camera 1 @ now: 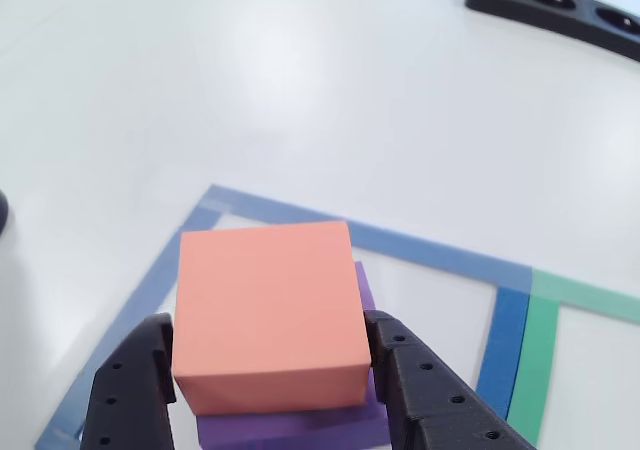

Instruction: Tower of hanoi

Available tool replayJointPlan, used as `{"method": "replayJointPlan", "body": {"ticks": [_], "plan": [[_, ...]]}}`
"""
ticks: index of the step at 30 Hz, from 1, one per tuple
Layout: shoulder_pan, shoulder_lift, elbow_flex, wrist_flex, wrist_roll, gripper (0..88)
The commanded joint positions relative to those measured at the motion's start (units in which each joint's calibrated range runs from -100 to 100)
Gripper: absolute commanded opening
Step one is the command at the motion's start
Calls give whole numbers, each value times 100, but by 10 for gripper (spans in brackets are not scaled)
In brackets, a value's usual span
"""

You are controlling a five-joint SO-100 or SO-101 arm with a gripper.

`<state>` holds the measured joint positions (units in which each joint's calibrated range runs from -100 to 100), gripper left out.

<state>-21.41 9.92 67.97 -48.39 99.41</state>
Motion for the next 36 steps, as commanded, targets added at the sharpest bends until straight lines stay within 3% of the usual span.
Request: {"method": "replayJointPlan", "body": {"ticks": [1,11,19,26,36], "plan": [[33,-6,-150,-126,59,227],[71,-519,-23,44,59,255],[101,-2138,41,1234,59,230],[208,-4221,131,3597,59,14],[955,-6673,-1413,9077,59,0]]}}
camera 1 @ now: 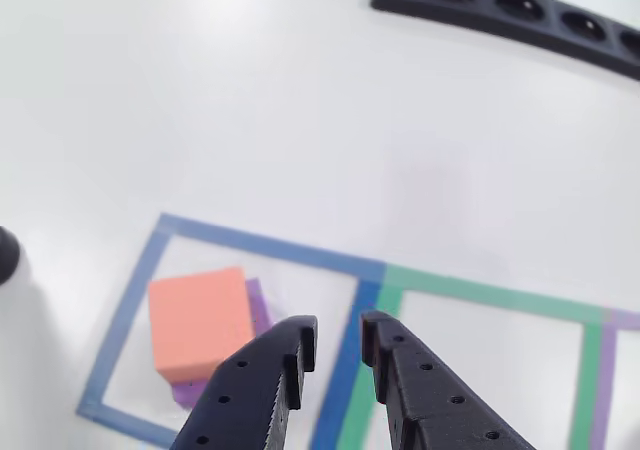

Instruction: Tower of hanoi

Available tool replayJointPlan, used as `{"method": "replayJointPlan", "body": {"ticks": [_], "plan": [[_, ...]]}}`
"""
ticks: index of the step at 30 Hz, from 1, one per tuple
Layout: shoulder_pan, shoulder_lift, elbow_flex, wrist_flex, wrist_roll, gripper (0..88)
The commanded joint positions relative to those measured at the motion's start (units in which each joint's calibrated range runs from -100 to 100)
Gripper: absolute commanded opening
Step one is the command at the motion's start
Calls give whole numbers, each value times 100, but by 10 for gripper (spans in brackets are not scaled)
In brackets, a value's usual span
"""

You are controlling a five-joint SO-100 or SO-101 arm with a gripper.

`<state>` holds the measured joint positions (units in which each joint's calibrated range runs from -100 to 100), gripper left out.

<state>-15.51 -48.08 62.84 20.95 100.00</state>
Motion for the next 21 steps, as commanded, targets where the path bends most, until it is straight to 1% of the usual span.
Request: {"method": "replayJointPlan", "body": {"ticks": [1,5,11,16,21], "plan": [[503,-1017,-1172,2685,0,0],[1067,-1378,-2090,4223,0,0],[1731,-1450,-3726,5914,0,0],[2363,-1290,-4898,6675,0,0],[2989,-1170,-5271,6764,-37,0]]}}
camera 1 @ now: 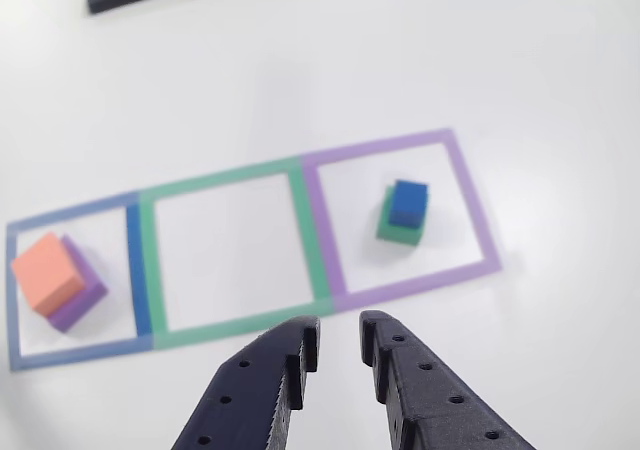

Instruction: Tower of hanoi

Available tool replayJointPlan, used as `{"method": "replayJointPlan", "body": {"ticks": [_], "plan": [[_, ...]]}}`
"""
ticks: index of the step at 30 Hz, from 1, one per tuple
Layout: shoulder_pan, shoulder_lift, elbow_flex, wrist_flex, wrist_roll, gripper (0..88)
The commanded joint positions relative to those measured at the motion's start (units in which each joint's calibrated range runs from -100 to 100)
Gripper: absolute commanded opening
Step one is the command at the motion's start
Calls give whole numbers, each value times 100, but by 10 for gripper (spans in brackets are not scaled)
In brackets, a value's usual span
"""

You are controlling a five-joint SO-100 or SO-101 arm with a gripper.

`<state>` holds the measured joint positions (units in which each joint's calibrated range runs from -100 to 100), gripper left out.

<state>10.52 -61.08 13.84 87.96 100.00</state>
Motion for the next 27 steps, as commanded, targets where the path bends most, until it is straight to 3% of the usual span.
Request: {"method": "replayJointPlan", "body": {"ticks": [1,11,18,22,27], "plan": [[500,139,-371,63,0,0],[1255,98,193,-172,0,32],[1506,-567,2074,-1953,0,189],[1567,-575,2955,-2803,0,199],[1567,-430,4391,-4656,0,207]]}}
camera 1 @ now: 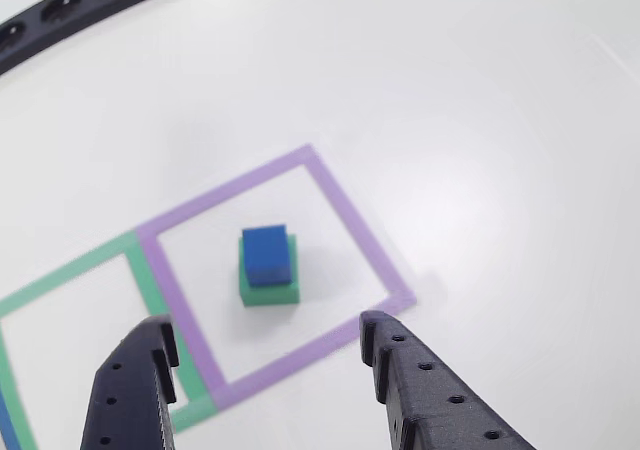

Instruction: Tower of hanoi

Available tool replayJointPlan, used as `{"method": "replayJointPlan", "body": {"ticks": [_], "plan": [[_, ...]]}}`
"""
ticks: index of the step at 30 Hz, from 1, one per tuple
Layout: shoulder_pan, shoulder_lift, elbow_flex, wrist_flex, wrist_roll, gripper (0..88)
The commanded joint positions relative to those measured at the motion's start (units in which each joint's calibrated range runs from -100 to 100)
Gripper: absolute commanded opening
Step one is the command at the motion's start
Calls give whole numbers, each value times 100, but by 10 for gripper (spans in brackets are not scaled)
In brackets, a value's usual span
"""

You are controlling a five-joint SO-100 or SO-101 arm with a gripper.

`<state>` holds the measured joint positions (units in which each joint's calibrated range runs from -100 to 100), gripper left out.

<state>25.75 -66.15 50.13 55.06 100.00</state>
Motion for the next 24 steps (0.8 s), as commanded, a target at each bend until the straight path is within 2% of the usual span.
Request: {"method": "replayJointPlan", "body": {"ticks": [1,6,13,24], "plan": [[52,164,1016,-1770,0,209],[121,845,2343,-4263,0,242],[151,2376,3151,-6878,0,252],[-39,4692,3388,-9743,0,249]]}}
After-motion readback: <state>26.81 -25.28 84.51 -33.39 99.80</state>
